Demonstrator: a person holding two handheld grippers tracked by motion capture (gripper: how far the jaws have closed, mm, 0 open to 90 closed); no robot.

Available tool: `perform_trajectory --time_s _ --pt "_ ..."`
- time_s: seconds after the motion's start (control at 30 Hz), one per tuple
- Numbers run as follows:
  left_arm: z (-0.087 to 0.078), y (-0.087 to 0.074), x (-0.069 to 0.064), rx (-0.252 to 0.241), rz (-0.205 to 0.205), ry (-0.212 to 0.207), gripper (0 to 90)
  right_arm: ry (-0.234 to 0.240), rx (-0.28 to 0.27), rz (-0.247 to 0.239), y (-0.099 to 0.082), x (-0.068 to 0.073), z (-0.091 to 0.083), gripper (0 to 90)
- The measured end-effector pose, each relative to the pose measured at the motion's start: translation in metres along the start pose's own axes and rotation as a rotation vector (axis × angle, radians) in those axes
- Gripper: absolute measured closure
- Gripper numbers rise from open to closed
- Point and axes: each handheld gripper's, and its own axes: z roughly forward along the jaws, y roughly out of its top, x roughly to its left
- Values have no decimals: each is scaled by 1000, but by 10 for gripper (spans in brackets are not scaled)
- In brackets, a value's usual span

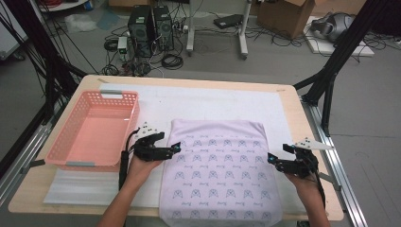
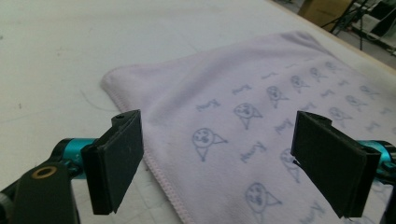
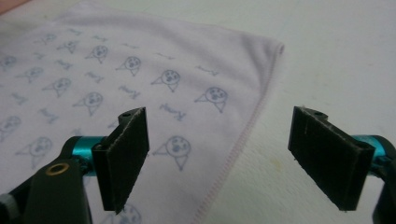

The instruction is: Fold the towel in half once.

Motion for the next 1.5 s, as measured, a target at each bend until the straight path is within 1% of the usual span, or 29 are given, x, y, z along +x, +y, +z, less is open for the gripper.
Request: perform_trajectory --time_s 0.07,0.17,0.27,0.3,0.37,0.4,0.5,0.53,0.57,0.63,0.7,0.73,0.77,0.83,0.87,0.93,1.0,1.03,1.07,1.1,1.13,1.17,1.23,1.27,1.3,1.33,1.43,1.47,1.5 --pt "5 1 4 7 -8 5 184 6 8 16 4 -3 7 227" --pt "14 1 12 24 -29 42 195 -5 39 10 10 -4 23 236" --pt "18 -2 18 43 -26 59 217 -12 60 7 13 -7 35 258" --pt "21 -3 19 49 -39 72 222 -18 68 12 14 -8 38 259" --pt "24 -5 22 76 -44 76 227 -26 73 28 15 -11 44 273" --pt "26 -5 22 89 -54 90 238 -26 75 36 15 -13 46 281" --pt "28 -5 23 100 -65 106 275 -43 87 67 14 -19 50 304" --pt "30 -4 23 125 -65 107 276 -53 98 69 13 -20 52 313" --pt "32 -3 21 143 -42 120 291 -62 106 69 13 -21 53 327" --pt "34 -3 18 152 -18 142 313 -69 133 63 12 -23 57 380" --pt "36 -2 14 167 20 170 344 -83 151 55 11 -23 61 408" --pt "36 -3 11 184 86 205 376 -92 159 49 11 -22 62 428" --pt "37 -3 9 189 121 212 428 -111 162 29 11 -21 62 459" --pt "37 -3 8 187 136 192 480 -134 179 -9 12 -19 63 500" --pt "37 -3 8 192 150 179 527 -134 183 -24 13 -19 63 535" --pt "37 -3 6 190 154 165 624 -130 187 -17 13 -20 62 628" --pt "37 -3 8 187 125 153 681 -122 185 -1 13 -20 62 706" --pt "37 -3 8 180 102 160 697 -103 191 20 13 -20 62 767" --pt "37 -3 8 176 89 163 745 -98 191 27 13 -19 62 847" --pt "37 -3 9 175 78 157 798 -66 193 31 14 -20 62 878" --pt "38 -3 8 174 73 153 859 -72 198 22 14 -18 63 879" --pt "38 -3 8 177 67 155 863 -79 207 6 15 -17 63 881" --pt "37 -2 10 179 34 148 869 -66 212 12 16 -19 63 886" --pt "38 -1 11 179 0 146 871 -61 211 17 16 -20 63 887" --pt "38 1 12 190 -15 145 872 -59 205 22 17 -20 62 889" --pt "38 3 12 194 -17 150 874 -59 198 20 17 -21 62 890" --pt "38 16 14 160 -38 154 875 -66 168 16 22 -24 60 892" --pt "38 21 15 159 -36 155 875 -67 158 17 24 -25 60 892" --pt "38 25 16 136 -38 165 875 -71 151 18 27 -27 59 892"
